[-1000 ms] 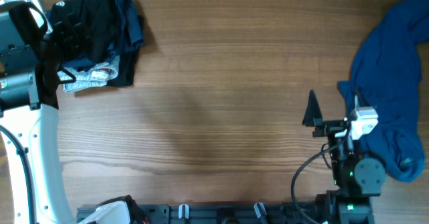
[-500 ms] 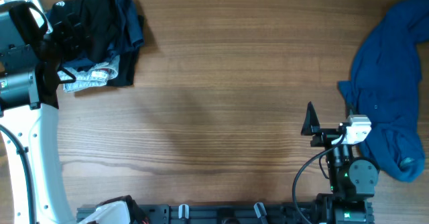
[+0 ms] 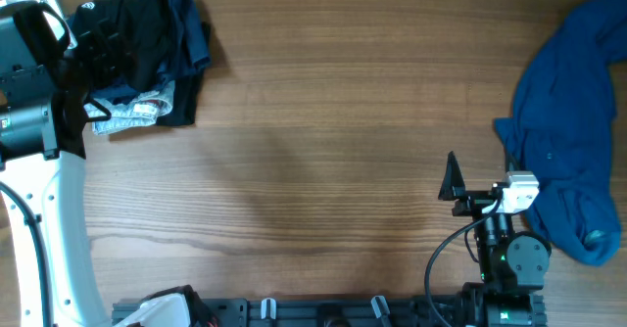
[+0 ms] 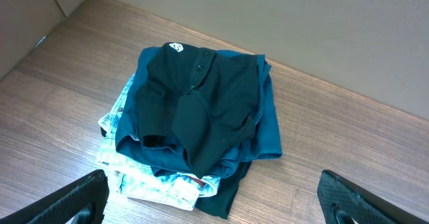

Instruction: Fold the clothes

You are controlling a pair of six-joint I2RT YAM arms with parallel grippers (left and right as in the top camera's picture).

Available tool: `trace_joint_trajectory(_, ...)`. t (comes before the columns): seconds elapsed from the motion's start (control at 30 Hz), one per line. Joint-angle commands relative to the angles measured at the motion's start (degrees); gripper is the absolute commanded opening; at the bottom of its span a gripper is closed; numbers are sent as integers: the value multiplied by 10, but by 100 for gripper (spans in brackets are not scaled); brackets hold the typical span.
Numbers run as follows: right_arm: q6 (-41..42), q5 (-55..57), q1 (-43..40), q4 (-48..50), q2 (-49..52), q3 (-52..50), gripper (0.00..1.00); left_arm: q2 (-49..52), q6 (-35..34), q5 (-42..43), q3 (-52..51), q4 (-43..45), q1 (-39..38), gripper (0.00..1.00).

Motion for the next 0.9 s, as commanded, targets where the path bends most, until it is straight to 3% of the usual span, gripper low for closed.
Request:
trace_joint_trajectory(0.0, -11, -1, -3, 2, 5, -1, 100, 1, 0, 7, -2, 1, 2, 100)
trace_joint_trajectory(0.6, -11, -1, -3, 2, 5, -1, 100, 0, 0, 10, -2, -3, 2, 100)
trace_joint_trajectory(0.77, -11, -1, -3, 2, 5, -1, 100, -3, 0, 90, -10, -24, 0, 100)
trace_joint_trajectory(0.87, -11, -1, -3, 2, 5, -1, 100, -25, 0, 141, -62, 46, -11, 100)
